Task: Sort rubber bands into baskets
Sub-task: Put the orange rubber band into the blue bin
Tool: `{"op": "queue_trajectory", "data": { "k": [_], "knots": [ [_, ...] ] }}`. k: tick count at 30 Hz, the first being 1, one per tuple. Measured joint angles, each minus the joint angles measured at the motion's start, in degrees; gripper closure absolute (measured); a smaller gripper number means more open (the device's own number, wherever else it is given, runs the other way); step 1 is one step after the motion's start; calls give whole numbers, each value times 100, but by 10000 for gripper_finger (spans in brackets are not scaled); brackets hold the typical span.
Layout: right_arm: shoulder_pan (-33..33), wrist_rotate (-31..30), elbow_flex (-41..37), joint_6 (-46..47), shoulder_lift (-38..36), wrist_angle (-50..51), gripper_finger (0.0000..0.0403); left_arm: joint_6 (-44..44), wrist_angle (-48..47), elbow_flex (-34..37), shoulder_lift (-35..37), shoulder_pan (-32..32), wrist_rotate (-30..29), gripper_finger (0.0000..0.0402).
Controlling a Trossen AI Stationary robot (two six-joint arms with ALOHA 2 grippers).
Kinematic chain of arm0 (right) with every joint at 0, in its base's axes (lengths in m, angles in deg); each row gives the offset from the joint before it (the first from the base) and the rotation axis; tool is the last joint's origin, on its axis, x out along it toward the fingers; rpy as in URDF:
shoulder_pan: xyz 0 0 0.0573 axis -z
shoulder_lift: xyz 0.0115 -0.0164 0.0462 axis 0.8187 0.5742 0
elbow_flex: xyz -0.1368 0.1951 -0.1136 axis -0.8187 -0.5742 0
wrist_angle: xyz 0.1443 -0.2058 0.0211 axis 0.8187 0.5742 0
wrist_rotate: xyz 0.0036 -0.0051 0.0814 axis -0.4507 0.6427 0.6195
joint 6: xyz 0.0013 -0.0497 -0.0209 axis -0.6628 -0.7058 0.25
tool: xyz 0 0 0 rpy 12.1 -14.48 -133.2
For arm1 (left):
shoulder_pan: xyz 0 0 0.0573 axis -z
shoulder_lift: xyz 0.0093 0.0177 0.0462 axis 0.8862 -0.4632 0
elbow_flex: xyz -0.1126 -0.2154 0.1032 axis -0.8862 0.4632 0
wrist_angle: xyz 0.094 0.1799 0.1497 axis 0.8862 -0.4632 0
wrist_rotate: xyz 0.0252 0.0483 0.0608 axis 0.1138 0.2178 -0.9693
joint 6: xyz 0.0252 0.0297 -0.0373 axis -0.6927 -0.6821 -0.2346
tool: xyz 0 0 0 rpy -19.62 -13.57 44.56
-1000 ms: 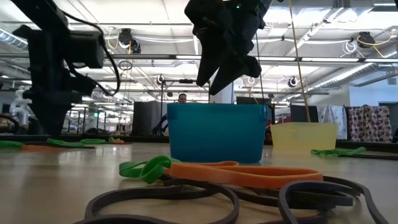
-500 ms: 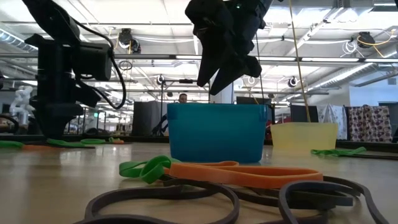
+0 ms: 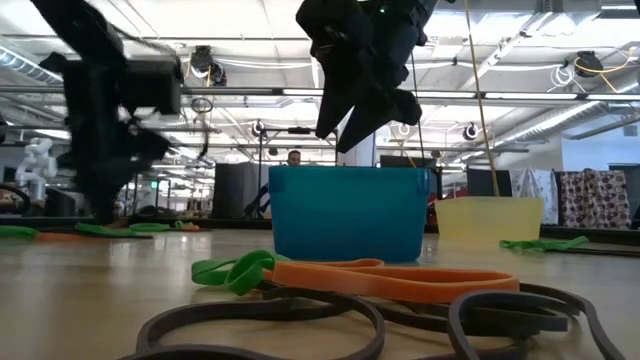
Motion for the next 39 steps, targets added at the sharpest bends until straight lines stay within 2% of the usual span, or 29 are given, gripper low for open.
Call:
{"op": "queue_trajectory", "data": {
  "k": [4,12,16,21,29,39],
  "knots": [
    [-88,9,0,-34,0,-262,222,-5,255,-139,675,154,68,399],
    [-151,-66,0,-583,0,-1712,222,8,2468,-184,1722,636,807,400],
    [-104,-97,0,-932,0,-2475,222,9,3575,-184,1773,961,1211,400],
    [-8,-404,2,-947,0,-3082,222,158,4341,-186,1712,1385,1229,400],
    [48,-508,2,-1072,0,-3454,222,164,4542,-188,1570,1906,1015,400],
    [55,-473,2,-1214,2,-3888,222,163,5143,-192,1266,2224,820,400]
  ]
}}
